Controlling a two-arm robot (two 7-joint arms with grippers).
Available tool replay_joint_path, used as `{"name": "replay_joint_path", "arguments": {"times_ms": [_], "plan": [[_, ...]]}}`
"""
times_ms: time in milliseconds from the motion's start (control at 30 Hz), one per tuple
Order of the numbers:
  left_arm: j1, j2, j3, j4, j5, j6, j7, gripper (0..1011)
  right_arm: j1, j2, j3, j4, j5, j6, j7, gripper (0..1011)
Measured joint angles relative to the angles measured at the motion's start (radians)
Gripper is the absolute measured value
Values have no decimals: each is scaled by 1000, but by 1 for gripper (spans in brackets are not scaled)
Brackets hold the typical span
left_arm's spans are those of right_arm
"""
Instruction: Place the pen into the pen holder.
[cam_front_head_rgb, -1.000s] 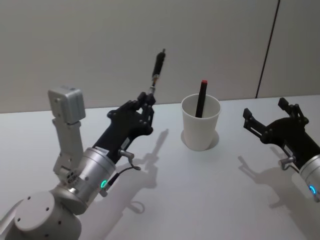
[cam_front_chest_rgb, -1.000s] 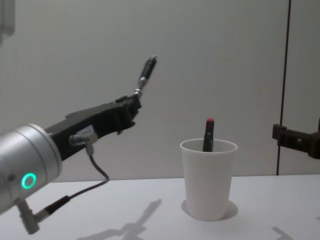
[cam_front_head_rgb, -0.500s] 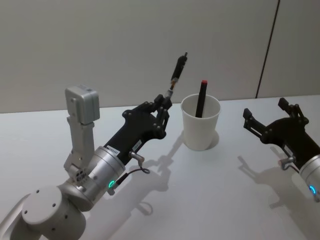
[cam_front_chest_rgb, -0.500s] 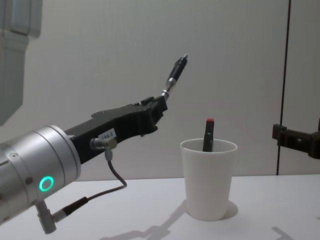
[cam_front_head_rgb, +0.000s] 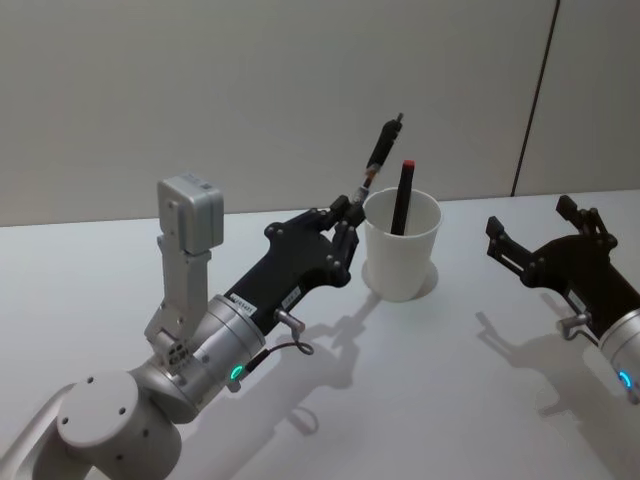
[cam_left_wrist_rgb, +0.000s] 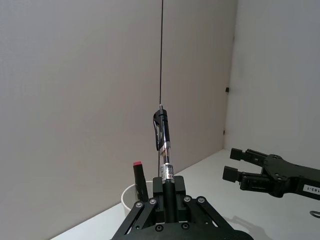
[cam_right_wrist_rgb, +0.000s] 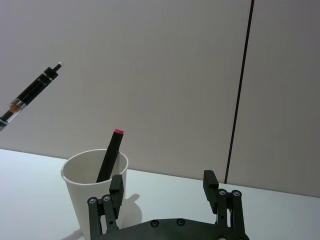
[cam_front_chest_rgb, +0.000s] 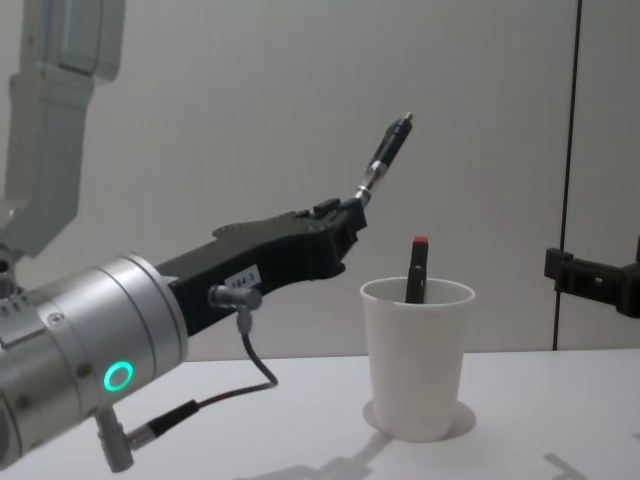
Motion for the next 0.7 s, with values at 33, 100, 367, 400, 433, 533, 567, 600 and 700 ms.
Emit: {"name": "replay_joint_path", "arguments": {"times_ms": [33,100,367,400,433,533,567,600,700], "plan": [[0,-1,2,0,6,0,-2,128,0,0,0,0,0,0,0,1001],[-1,-4,4,1,14,-2,-4,128,0,0,0,0,0,0,0,1002],[-3,-9,10,2,34,-7,-8,128,0,0,0,0,0,0,0,1001],[-4,-9,10,2,35,-7,-9,128,0,0,0,0,0,0,0,1001],[-4,-10,11,2,37,-8,-10,128,0,0,0,0,0,0,0,1001],[-7,-12,13,2,44,-10,-17,128,0,0,0,0,0,0,0,1001],[-7,-12,13,2,45,-11,-19,128,0,0,0,0,0,0,0,1001],[-8,-13,13,2,48,-11,-22,128,0,0,0,0,0,0,0,1001],[-10,-14,14,3,52,-12,-25,128,0,0,0,0,0,0,0,1001]]}}
